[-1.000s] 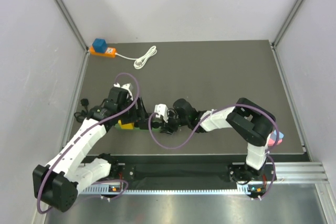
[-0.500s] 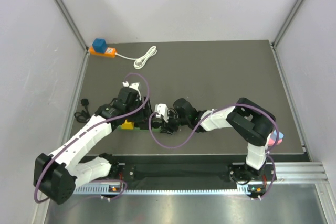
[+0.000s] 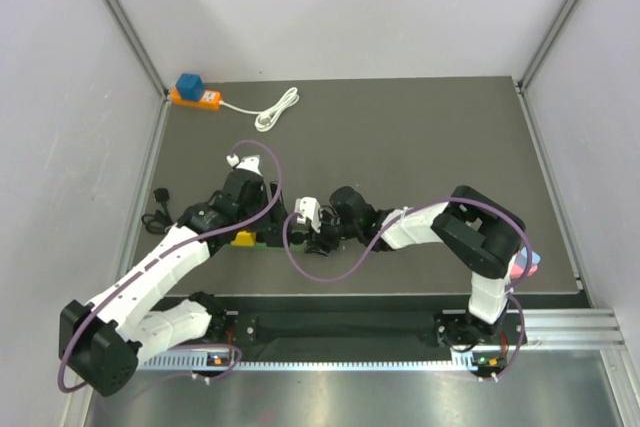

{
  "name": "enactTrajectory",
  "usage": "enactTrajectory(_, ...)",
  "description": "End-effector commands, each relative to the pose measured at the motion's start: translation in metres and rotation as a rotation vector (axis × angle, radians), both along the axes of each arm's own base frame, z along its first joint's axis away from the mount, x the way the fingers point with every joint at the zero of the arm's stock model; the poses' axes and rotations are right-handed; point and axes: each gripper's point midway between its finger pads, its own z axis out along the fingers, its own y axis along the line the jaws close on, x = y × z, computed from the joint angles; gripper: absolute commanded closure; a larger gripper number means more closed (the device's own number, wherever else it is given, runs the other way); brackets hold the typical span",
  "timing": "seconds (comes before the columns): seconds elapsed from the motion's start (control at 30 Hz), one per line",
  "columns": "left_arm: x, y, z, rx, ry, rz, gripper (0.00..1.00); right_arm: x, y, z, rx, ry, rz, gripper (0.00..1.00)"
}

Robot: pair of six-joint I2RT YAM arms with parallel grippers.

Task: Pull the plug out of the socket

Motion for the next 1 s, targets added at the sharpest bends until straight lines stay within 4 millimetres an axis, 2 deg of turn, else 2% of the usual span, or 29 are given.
enactTrajectory(0.0, -0.002, -0.004, -0.012, 0.007, 0.037, -0.026, 0.22, 0.012, 0.01, 0.026, 0.063, -0.017, 0.0, 1.0)
enactTrajectory(0.13, -0.006, -0.003, -0.028, 0.018, 0.074, -0.024, 0.21, 0.012, 0.01, 0.026, 0.064, -0.015, 0.0, 1.0)
enactTrajectory(0.43, -0.007, -0.007, -0.037, 0.013, 0.091, -0.032, 0.2, 0.012, 0.012, 0.027, 0.068, -0.013, 0.003, 1.0)
enactTrajectory(0.53, -0.007, -0.008, -0.043, 0.024, 0.106, -0.033, 0.24, 0.013, 0.013, 0.026, 0.069, -0.011, 0.0, 1.0)
enactTrajectory(0.63, -0.006, -0.008, -0.047, 0.035, 0.123, -0.025, 0.32, 0.014, 0.012, 0.024, 0.064, -0.008, -0.007, 1.0)
enactTrajectory(0.67, -0.006, -0.008, -0.047, 0.037, 0.127, -0.024, 0.4, 0.013, 0.013, 0.024, 0.064, -0.01, -0.005, 1.0)
enactTrajectory(0.77, -0.003, -0.008, -0.045, 0.04, 0.118, -0.018, 0.53, 0.015, 0.011, 0.022, 0.059, -0.012, -0.014, 1.0)
enactTrajectory(0.87, 0.002, -0.004, -0.035, 0.055, 0.091, 0.001, 0.79, 0.016, 0.011, 0.021, 0.052, -0.017, -0.02, 1.0)
enactTrajectory(0.9, 0.001, -0.002, -0.033, 0.065, 0.093, 0.007, 1.0, 0.015, 0.012, 0.022, 0.053, -0.019, -0.02, 1.0)
enactTrajectory(0.97, 0.005, -0.001, -0.02, 0.054, 0.062, 0.031, 1.0, 0.018, 0.01, 0.019, 0.039, -0.032, -0.032, 1.0)
